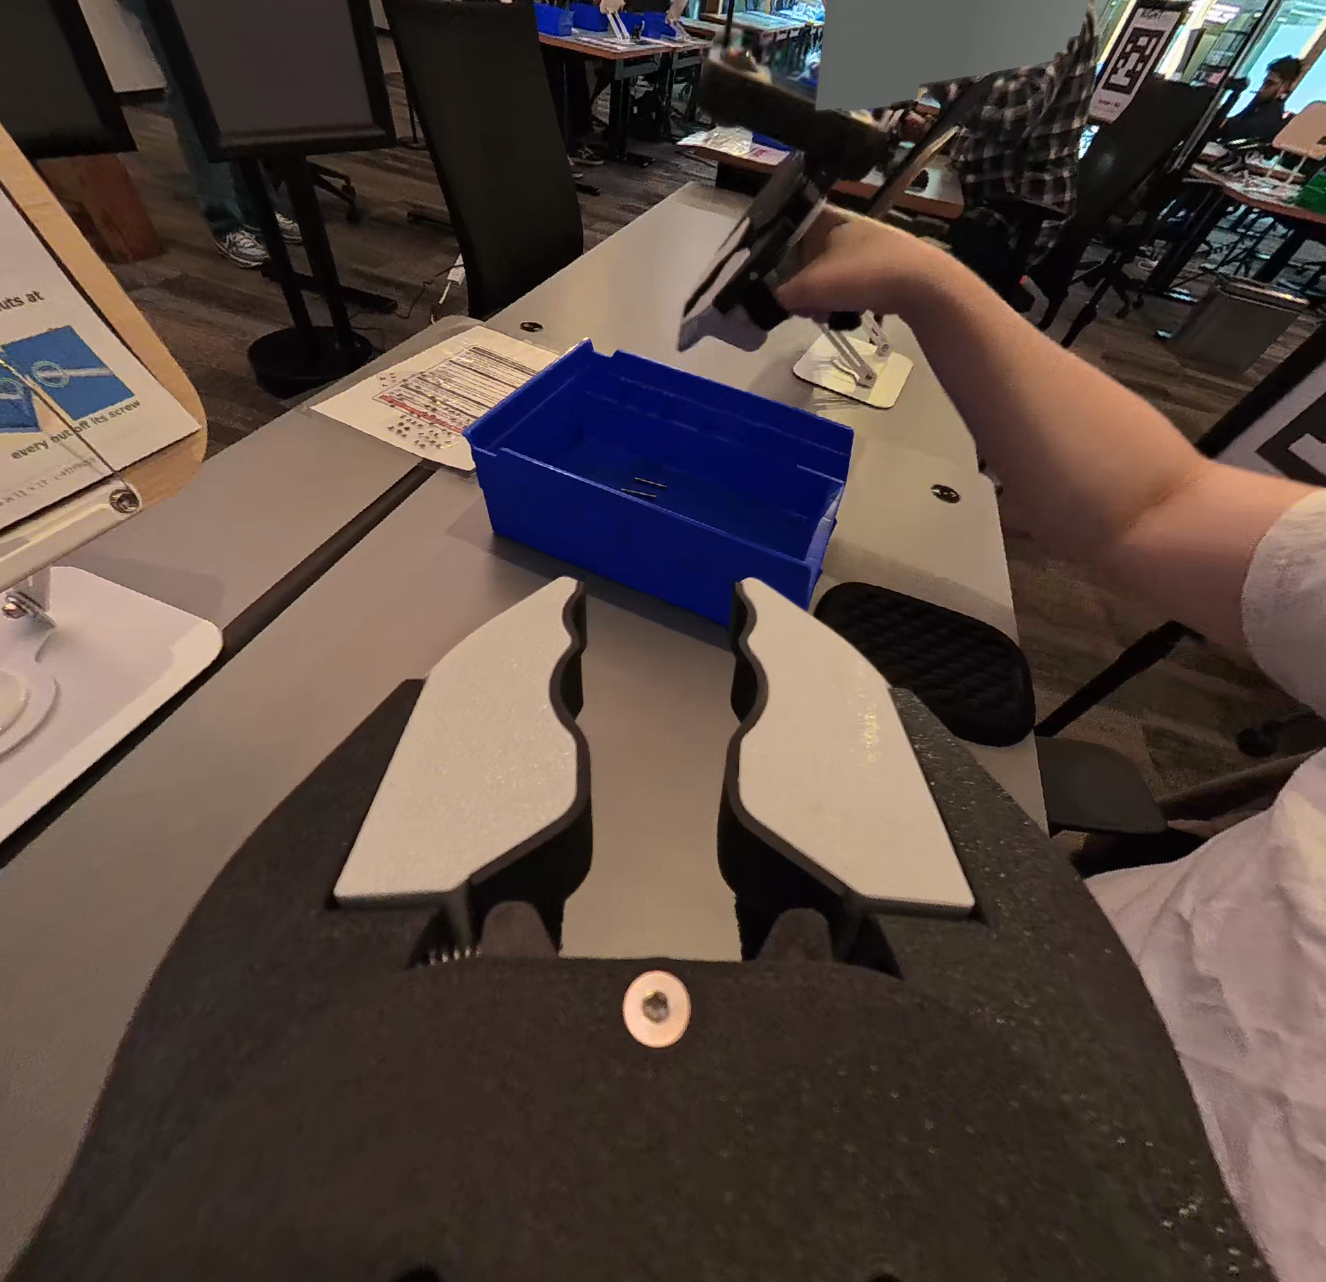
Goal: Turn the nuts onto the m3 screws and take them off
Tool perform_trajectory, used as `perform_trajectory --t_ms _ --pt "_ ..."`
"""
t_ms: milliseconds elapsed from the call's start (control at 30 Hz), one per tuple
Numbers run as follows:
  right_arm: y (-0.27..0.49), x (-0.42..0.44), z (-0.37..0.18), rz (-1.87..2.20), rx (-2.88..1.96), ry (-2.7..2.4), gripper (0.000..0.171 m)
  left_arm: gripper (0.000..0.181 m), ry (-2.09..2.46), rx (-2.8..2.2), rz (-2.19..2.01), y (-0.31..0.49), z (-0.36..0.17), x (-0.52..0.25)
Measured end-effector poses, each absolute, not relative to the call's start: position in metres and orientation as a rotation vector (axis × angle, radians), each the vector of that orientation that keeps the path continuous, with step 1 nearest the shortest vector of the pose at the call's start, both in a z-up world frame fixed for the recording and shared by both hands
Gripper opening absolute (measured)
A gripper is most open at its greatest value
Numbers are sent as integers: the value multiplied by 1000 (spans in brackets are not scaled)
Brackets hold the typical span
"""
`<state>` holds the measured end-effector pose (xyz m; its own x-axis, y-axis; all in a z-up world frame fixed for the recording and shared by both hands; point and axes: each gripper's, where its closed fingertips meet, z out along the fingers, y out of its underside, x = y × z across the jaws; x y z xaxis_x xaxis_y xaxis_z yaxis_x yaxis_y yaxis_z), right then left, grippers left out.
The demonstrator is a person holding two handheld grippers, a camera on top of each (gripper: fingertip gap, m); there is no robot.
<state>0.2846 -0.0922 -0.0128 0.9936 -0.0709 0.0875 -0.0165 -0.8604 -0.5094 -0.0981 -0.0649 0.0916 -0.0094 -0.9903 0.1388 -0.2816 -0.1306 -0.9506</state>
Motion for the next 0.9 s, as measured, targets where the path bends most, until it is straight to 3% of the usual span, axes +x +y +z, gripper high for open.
perform_trajectory --t_ms 167,300,467,533,600,767,900 --pt "-122 315 -59 0 -2674 278 31 33 1352 -1423 -1452 -121 132 -115" --pt "-145 331 -76 -205 -2799 247 48 34 1264 -1510 -1118 -103 137 -150" --pt "-148 321 -100 -107 -2918 211 39 40 952 -1773 -698 -36 142 -263" --pt "-153 316 -114 -54 -2978 199 33 41 789 -1924 -463 -1 127 -333" --pt "-149 302 -121 99 -2971 186 8 42 678 -2112 -289 22 99 -397" --pt "-148 304 -121 79 -2976 199 8 44 581 -2460 -178 44 14 -483" --pt "-149 303 -120 87 -2975 199 8 50 545 -2581 -260 47 -35 -500"
